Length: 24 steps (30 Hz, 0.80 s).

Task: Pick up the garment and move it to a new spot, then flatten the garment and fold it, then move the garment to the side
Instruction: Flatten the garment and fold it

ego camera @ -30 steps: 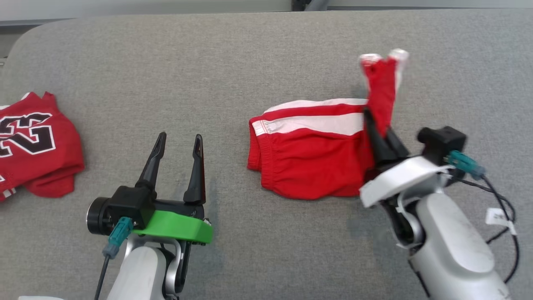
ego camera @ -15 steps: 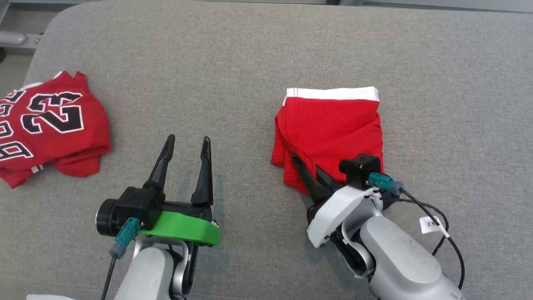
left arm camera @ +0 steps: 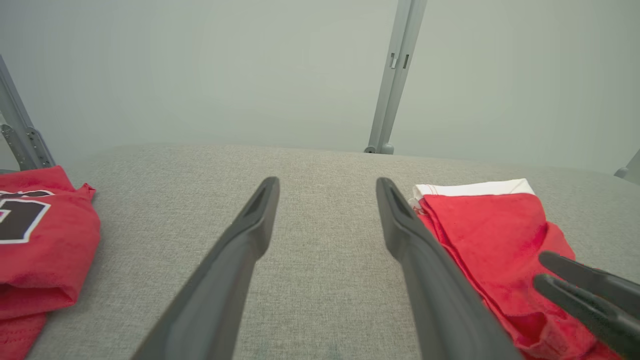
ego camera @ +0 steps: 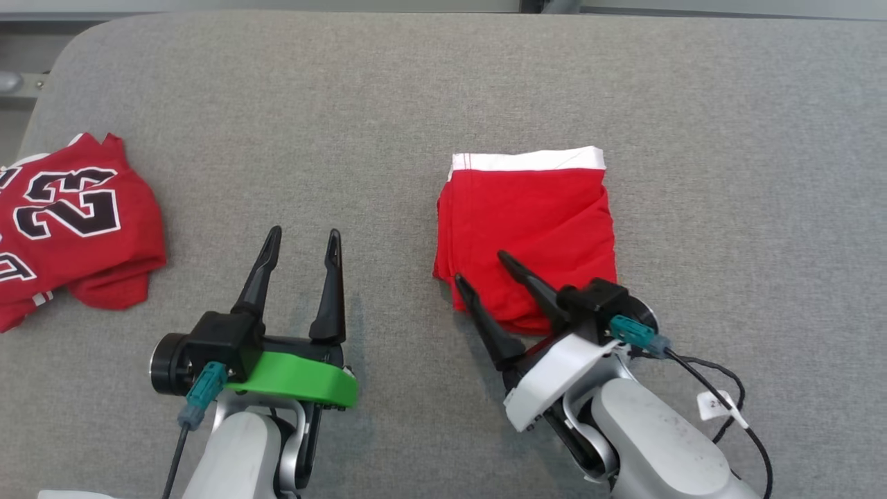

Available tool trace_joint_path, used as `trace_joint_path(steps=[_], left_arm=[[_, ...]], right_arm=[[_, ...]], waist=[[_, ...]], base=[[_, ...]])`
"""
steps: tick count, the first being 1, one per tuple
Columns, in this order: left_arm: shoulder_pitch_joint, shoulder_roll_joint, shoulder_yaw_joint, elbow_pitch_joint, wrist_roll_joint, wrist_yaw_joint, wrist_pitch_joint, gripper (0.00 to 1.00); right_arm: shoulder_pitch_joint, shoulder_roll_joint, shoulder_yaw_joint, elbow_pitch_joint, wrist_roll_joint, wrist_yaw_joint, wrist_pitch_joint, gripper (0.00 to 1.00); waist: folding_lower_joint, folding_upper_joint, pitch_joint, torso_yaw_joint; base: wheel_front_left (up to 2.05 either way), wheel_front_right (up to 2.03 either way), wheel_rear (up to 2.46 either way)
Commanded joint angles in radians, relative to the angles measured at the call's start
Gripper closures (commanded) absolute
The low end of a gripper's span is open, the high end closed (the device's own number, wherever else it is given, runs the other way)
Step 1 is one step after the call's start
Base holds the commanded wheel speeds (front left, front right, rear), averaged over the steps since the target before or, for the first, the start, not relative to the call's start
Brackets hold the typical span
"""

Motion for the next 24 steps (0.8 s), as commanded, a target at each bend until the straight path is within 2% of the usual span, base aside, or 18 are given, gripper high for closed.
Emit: trace_joint_path(steps=[1, 7, 8, 17, 24], left_arm=[[0.007, 0.011, 0.009, 0.001, 0.012, 0.008, -0.007, 0.00], [0.041, 0.036, 0.025, -0.010, 0.014, 0.024, -0.006, 0.00], [0.041, 0.036, 0.025, -0.010, 0.014, 0.024, -0.006, 0.00], [0.091, 0.076, 0.041, -0.054, 0.008, 0.044, 0.029, 0.00], [0.136, 0.106, 0.048, -0.084, -0.002, 0.051, 0.057, 0.00]], right_arm=[[0.030, -0.002, -0.033, -0.033, -0.020, -0.001, -0.011, 0.00], [0.123, -0.002, -0.189, -0.151, -0.077, -0.001, -0.018, 0.00], [0.123, -0.002, -0.189, -0.151, -0.077, -0.001, -0.018, 0.00], [0.223, -0.030, -0.464, -0.258, -0.164, -0.001, -0.008, 0.00], [0.291, -0.052, -0.567, -0.287, -0.197, -0.001, 0.034, 0.00]], waist=[[0.0000, 0.0000, -0.021, -0.020], [0.0000, 0.0000, -0.064, -0.054], [0.0000, 0.0000, -0.064, -0.054], [0.0000, 0.0000, -0.111, -0.086], [0.0000, 0.0000, -0.155, -0.093]], base=[[0.00, 0.00, 0.00], [0.00, 0.00, 0.00], [0.00, 0.00, 0.00], [0.00, 0.00, 0.00], [0.00, 0.00, 0.00]])
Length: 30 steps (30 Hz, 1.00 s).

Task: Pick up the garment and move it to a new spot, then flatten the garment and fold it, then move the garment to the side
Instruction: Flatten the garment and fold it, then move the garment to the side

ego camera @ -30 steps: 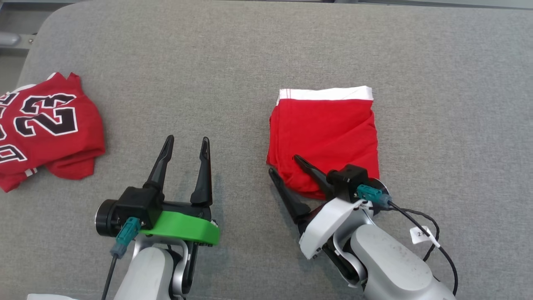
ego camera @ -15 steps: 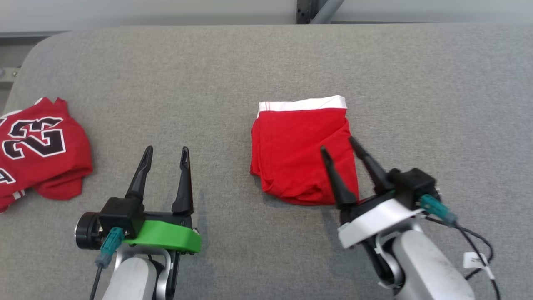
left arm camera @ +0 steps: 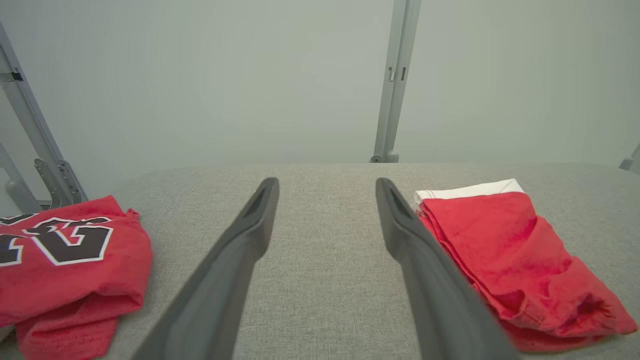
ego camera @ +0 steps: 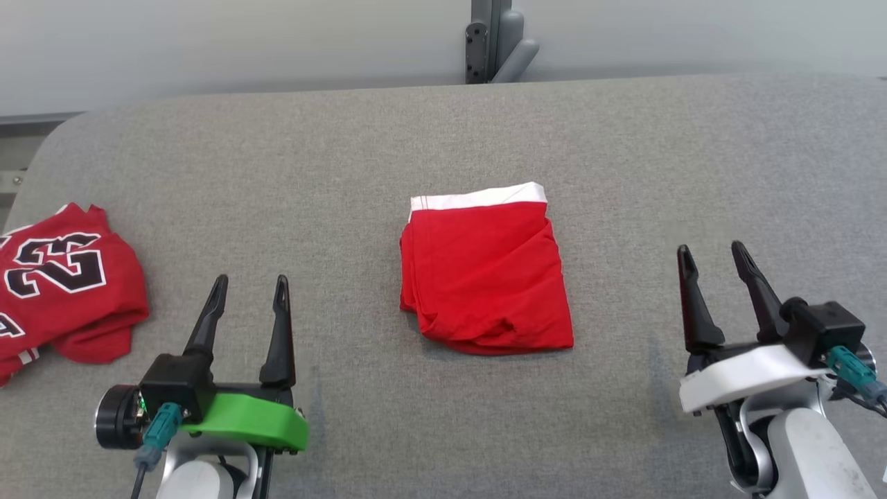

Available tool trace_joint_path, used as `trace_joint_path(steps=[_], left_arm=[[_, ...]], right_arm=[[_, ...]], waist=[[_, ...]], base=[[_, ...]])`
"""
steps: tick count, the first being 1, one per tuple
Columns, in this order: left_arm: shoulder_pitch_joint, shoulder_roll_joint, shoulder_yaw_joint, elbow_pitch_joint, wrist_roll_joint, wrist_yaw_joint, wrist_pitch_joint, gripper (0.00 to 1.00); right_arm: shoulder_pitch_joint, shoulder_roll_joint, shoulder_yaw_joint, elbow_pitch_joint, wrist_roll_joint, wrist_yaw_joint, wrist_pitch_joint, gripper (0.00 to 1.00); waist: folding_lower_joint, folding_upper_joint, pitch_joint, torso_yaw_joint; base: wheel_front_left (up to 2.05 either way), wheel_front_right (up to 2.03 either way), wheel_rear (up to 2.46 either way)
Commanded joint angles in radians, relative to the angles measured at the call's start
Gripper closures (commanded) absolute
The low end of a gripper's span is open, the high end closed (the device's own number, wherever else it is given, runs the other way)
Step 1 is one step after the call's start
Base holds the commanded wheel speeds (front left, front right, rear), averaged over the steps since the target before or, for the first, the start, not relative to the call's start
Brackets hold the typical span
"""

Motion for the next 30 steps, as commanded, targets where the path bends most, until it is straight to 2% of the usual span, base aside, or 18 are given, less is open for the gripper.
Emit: trace_joint_path(steps=[1, 16, 30], left_arm=[[0.022, 0.007, 0.001, -0.008, 0.000, 0.009, 0.007, 0.00], [0.120, 0.031, -0.021, -0.050, -0.023, 0.012, 0.057, 0.00], [0.128, 0.042, -0.027, -0.065, -0.030, 0.023, 0.074, 0.00]], right_arm=[[0.019, -0.005, -0.006, -0.008, -0.012, -0.001, 0.006, 0.00], [0.165, 0.019, -0.039, -0.070, -0.022, -0.001, 0.055, 0.00], [0.185, 0.031, -0.045, -0.094, -0.028, -0.001, 0.065, 0.00]], waist=[[0.0000, 0.0000, -0.020, -0.005], [0.0000, 0.0000, -0.103, -0.006], [0.0000, 0.0000, -0.105, -0.010]], base=[[0.00, 0.00, 0.00], [0.00, 0.00, 0.00], [0.00, 0.00, 0.00]])
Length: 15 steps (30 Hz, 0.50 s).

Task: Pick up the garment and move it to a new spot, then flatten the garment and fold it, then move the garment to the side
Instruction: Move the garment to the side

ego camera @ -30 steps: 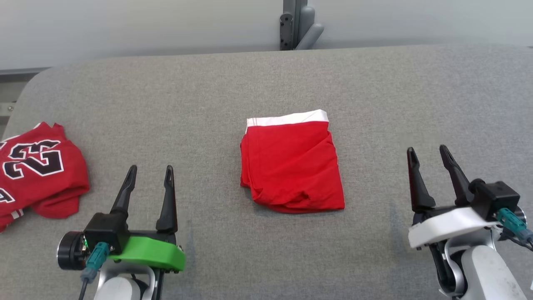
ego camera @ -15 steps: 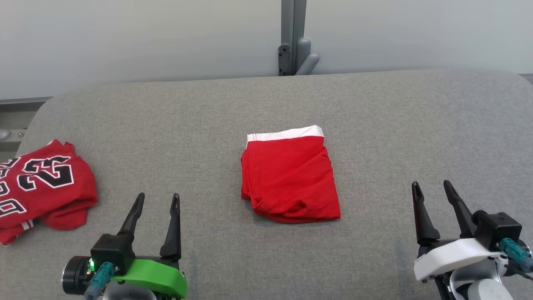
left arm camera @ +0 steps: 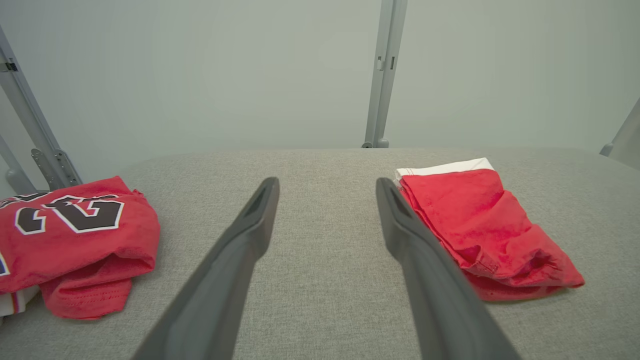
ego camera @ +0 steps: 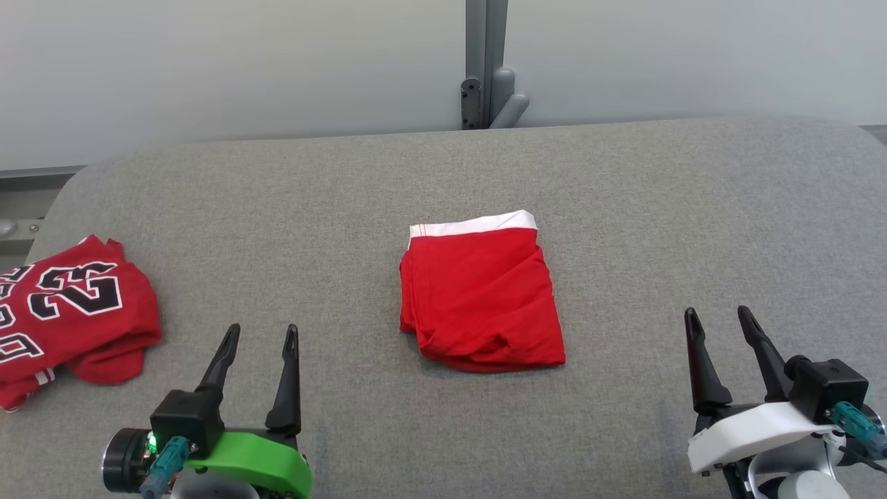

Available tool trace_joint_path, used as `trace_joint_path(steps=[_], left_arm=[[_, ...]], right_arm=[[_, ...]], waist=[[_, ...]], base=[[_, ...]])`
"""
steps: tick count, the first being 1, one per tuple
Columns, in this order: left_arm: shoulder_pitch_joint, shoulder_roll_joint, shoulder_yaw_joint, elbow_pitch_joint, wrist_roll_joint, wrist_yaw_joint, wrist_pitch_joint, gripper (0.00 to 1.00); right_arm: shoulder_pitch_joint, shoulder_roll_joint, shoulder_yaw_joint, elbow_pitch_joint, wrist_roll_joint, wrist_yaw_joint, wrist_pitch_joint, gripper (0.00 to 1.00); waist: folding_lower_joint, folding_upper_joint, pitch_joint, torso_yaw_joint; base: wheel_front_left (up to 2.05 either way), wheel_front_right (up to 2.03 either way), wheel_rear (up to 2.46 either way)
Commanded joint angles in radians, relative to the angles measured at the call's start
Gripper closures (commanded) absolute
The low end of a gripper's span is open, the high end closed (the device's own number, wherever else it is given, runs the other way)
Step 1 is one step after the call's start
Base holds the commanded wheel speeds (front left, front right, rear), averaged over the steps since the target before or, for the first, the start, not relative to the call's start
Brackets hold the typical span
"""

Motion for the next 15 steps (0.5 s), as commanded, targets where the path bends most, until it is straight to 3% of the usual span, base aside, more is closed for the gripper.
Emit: trace_joint_path(steps=[1, 15], left_arm=[[0.011, 0.008, -0.001, -0.004, -0.006, 0.004, 0.001, 0.00], [-0.023, 0.009, -0.009, -0.012, -0.009, 0.010, -0.006, 0.00]], right_arm=[[0.008, 0.001, -0.003, -0.006, -0.008, -0.001, -0.001, 0.00], [-0.020, 0.004, -0.019, 0.000, -0.008, -0.001, 0.002, 0.00]], waist=[[0.0000, 0.0000, 0.001, 0.001], [0.0000, 0.0000, 0.025, 0.027]], base=[[0.00, 0.00, 0.00], [0.00, 0.00, 0.00]])
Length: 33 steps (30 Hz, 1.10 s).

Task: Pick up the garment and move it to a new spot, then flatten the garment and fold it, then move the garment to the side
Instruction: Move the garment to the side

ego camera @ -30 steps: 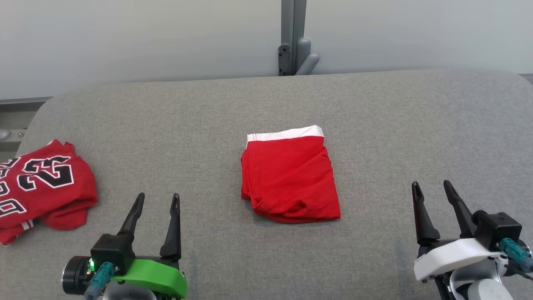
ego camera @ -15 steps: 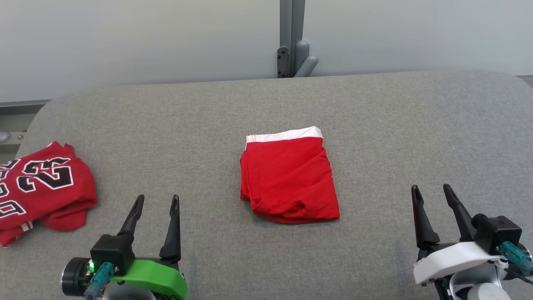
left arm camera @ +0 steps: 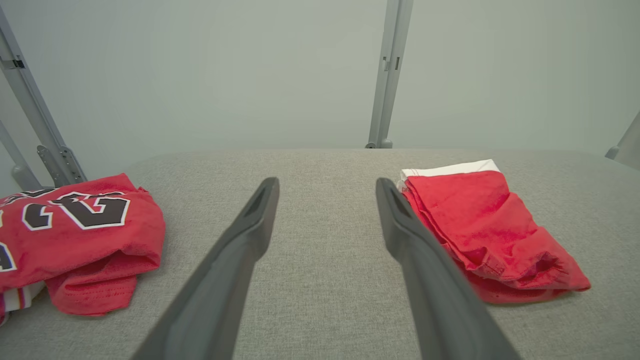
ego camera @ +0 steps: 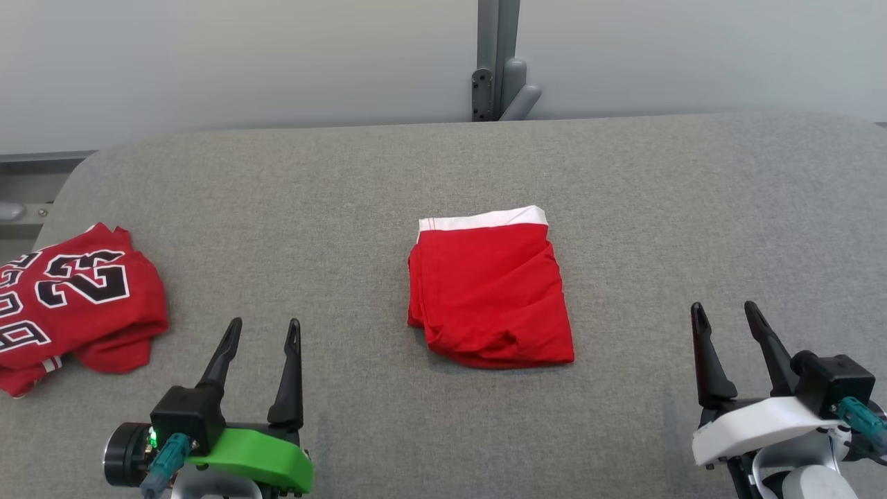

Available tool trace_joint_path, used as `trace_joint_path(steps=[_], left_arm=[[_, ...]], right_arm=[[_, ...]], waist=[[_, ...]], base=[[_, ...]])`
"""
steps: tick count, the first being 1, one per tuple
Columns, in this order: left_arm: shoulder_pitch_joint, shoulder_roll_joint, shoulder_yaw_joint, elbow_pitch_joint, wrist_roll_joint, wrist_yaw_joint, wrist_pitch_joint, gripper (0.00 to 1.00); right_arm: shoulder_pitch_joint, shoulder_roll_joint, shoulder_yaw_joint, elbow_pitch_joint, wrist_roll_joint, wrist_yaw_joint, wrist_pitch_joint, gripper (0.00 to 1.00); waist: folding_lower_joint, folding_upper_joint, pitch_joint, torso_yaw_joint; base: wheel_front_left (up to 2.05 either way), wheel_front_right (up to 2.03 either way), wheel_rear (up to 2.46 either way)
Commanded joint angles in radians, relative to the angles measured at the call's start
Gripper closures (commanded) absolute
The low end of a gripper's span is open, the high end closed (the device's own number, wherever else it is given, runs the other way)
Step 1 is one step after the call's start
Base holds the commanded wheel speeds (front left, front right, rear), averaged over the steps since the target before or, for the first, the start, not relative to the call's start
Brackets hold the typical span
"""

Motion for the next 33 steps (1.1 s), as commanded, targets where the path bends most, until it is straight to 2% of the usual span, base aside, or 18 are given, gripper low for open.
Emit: trace_joint_path(steps=[1, 7, 17, 24, 29, 30, 31, 32, 33], left_arm=[[-0.023, 0.006, 0.000, -0.004, -0.002, 0.003, -0.005, 0.00], [-0.070, -0.009, -0.016, -0.001, 0.006, -0.007, -0.022, 0.00], [-0.148, -0.050, -0.050, 0.047, 0.004, -0.024, -0.061, 0.00], [-0.180, -0.071, -0.063, 0.088, -0.002, -0.030, -0.083, 0.00], [-0.193, -0.072, -0.064, 0.102, -0.005, -0.033, -0.091, 0.00], [-0.194, -0.071, -0.063, 0.105, -0.006, -0.034, -0.093, 0.00], [-0.195, -0.071, -0.062, 0.107, -0.008, -0.034, -0.094, 0.00], [-0.196, -0.070, -0.060, 0.109, -0.009, -0.033, -0.096, 0.00], [-0.197, -0.069, -0.060, 0.111, -0.010, -0.033, -0.097, 0.00]], right_arm=[[-0.023, -0.006, -0.007, 0.002, 0.000, -0.001, 0.002, 0.00], [-0.107, -0.032, 0.004, 0.057, 0.007, -0.001, 0.017, 0.00], [-0.275, -0.090, 0.150, 0.279, 0.074, -0.001, 0.079, 0.00], [-0.351, -0.102, 0.239, 0.412, 0.146, -0.001, 0.125, 0.00], [-0.374, -0.116, 0.278, 0.455, 0.193, -0.001, 0.168, 0.00], [-0.378, -0.121, 0.285, 0.459, 0.201, -0.001, 0.173, 0.06], [-0.382, -0.125, 0.291, 0.462, 0.209, -0.001, 0.179, 0.64], [-0.385, -0.130, 0.298, 0.465, 0.215, -0.001, 0.183, 1.00], [-0.390, -0.135, 0.304, 0.467, 0.222, -0.001, 0.189, 1.00]], waist=[[0.0000, 0.0000, 0.013, 0.013], [0.0000, 0.0000, 0.070, 0.061], [0.0000, 0.0000, 0.176, 0.148], [0.0000, 0.0000, 0.208, 0.173], [0.0000, 0.0000, 0.214, 0.176], [0.0000, 0.0000, 0.214, 0.175], [0.0000, 0.0000, 0.213, 0.174], [0.0000, 0.0000, 0.212, 0.172], [0.0000, 0.0000, 0.211, 0.170]], base=[[0.00, 0.00, 0.00], [0.00, 0.00, 0.00], [0.00, 0.00, 0.00], [0.00, 0.00, 0.00], [0.00, 0.00, 0.00], [0.00, 0.00, 0.00], [0.00, 0.00, 0.00], [0.00, 0.00, 0.00], [0.00, 0.00, 0.00]])
